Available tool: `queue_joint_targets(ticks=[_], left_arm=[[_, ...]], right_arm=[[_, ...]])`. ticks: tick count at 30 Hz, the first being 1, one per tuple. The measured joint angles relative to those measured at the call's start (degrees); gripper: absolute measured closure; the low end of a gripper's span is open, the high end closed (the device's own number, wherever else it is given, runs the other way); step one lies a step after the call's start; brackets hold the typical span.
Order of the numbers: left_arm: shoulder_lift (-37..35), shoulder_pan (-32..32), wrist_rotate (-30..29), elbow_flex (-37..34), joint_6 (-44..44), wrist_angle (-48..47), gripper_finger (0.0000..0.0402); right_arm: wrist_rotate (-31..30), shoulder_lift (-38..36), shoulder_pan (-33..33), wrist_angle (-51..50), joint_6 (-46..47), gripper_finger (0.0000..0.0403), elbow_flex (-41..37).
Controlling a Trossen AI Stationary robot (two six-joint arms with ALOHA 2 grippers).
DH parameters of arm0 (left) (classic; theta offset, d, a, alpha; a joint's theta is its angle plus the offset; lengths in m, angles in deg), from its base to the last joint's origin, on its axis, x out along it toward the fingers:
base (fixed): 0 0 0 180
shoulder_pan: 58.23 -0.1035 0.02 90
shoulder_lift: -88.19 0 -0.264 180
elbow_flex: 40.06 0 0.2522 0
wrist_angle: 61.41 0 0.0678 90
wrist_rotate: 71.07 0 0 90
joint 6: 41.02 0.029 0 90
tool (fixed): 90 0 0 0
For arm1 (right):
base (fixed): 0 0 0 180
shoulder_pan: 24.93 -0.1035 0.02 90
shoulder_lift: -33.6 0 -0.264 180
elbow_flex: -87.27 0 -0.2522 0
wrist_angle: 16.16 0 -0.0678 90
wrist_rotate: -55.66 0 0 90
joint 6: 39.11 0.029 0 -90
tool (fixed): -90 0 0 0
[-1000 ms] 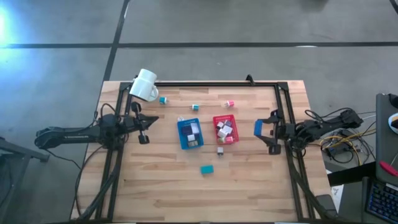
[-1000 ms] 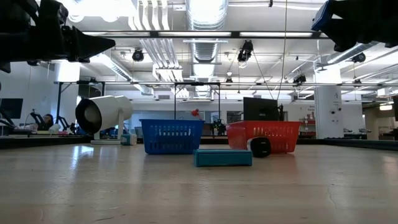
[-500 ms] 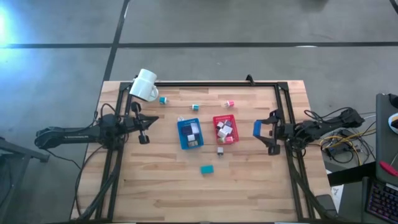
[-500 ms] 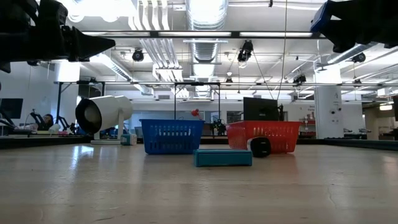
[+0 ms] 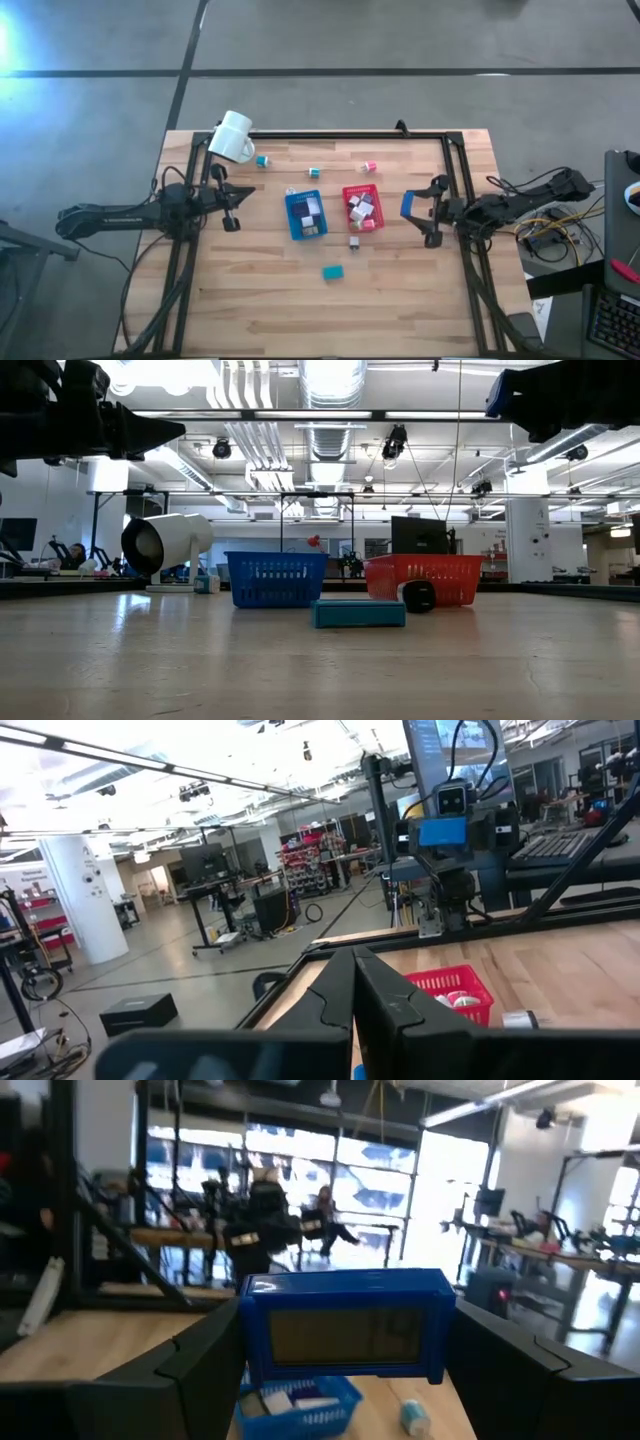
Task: Pick & Place Office items
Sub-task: Put the blue digital clock into the blue bin
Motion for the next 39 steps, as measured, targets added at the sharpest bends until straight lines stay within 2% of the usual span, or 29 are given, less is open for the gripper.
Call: queue_joint_targets(ticks=[6,13,18,23,27,35,39], left_arm=[[-0.01,0.00,-0.07,0.00,-0.10,0.02,0.0396],[0.00,0.00,-0.09,0.00,0.42,0.22,0.0396],[0.00,0.00,-0.07,0.00,-0.15,0.22,0.0396],[0.00,0.00,-0.09,0.00,-1.43,0.22,0.0396],[0.00,0.00,-0.09,0.00,-1.57,0.22,0.0396],[-0.02,0.00,-0.09,0.00,-1.49,0.24,0.0396],[-0.01,0.00,-0.09,0.00,-1.55,0.22,0.0396]], right_arm=[[-0.17,8.52,0.01,0.21,1.60,0.0121,4.22],[-0.25,22.31,0.09,0.29,1.66,0.0121,11.55],[-6.23,32.92,1.36,0.66,0.47,0.0121,17.70],[-5.50,43.42,4.85,-0.14,3.86,0.0124,24.59],[-1.84,51.54,8.26,-4.68,3.87,0.0122,31.46],[11.88,67.77,15.82,-17.39,4.38,0.0119,48.60],[13.52,77.09,17.50,-22.74,4.35,0.0118,56.44]])
